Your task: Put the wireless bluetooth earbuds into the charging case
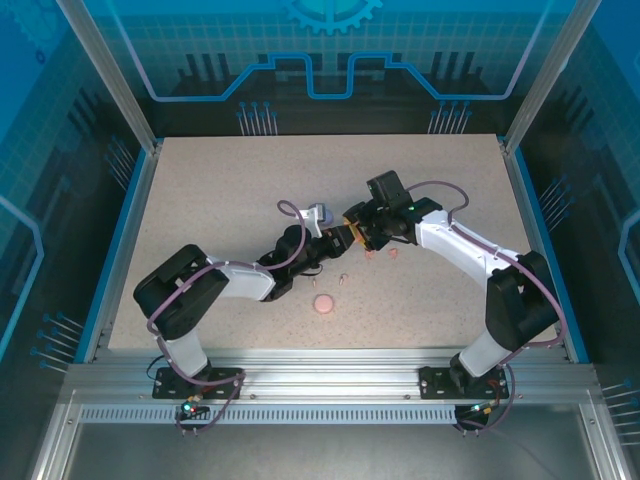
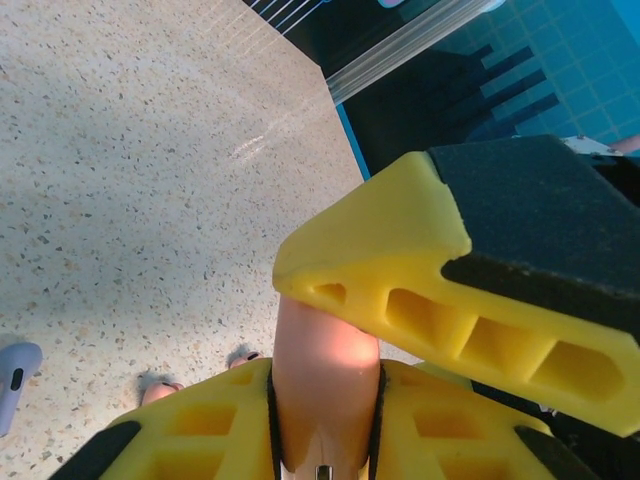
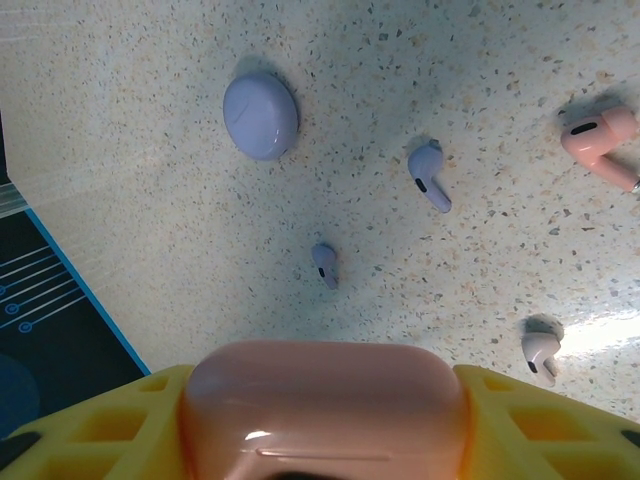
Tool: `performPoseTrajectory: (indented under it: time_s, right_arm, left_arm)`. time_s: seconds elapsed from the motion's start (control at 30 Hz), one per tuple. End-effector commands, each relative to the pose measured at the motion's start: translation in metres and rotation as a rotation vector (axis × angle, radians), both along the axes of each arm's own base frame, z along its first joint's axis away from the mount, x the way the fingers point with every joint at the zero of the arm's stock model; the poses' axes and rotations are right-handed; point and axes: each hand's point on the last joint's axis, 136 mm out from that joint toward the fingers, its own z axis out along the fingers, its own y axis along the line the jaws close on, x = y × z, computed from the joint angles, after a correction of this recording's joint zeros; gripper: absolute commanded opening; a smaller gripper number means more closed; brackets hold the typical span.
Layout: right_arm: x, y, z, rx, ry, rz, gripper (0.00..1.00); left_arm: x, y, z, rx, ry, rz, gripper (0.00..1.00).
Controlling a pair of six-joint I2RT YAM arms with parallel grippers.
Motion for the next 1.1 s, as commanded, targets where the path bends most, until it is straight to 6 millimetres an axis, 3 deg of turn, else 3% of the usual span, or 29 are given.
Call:
performPoseTrajectory:
  time_s: [0.0,0.2,0.43,0.67,0.87,1.07]
  right_arm:
    - [-0.0042,0.0105,0.0128,0.039,-0.013,0.022,0.56]
    - [-0.0036,0.0117,0.0121,0.043,-0.013,0.02,0.56]
    - [-0.003,0.0126,0.0113,0.044,-0.013,0.023,0.55]
    - [-0.0029,0.0131,0.009,0.046,-0.007,0.021,0.56]
    - [-0.0026,0.0124,0.0082,0.042,-0.008,0.018,0.56]
    - [-0.0034,0.0097,0.0066,0.035,-0.005,0.009,0.56]
  left_arm:
    - [0.006,-0.0038,0.0042,-0.022,-0.018,0.016,0.22]
    - [0.0068,-0.0074,0.0052,-0.03,-0.016,0.004,0.3]
    - [0.0077,-0.0093,0.002,-0.033,-0.01,0.001,0.3]
    - [0.0073,-0.0106,0.0035,-0.041,-0.014,-0.005,0.36]
    - [0.0074,-0.0082,0.0016,-0.04,-0.011,0.005,0.3]
    - [0.007,-0.0013,0.0012,-0.039,-0.012,0.035,0.34]
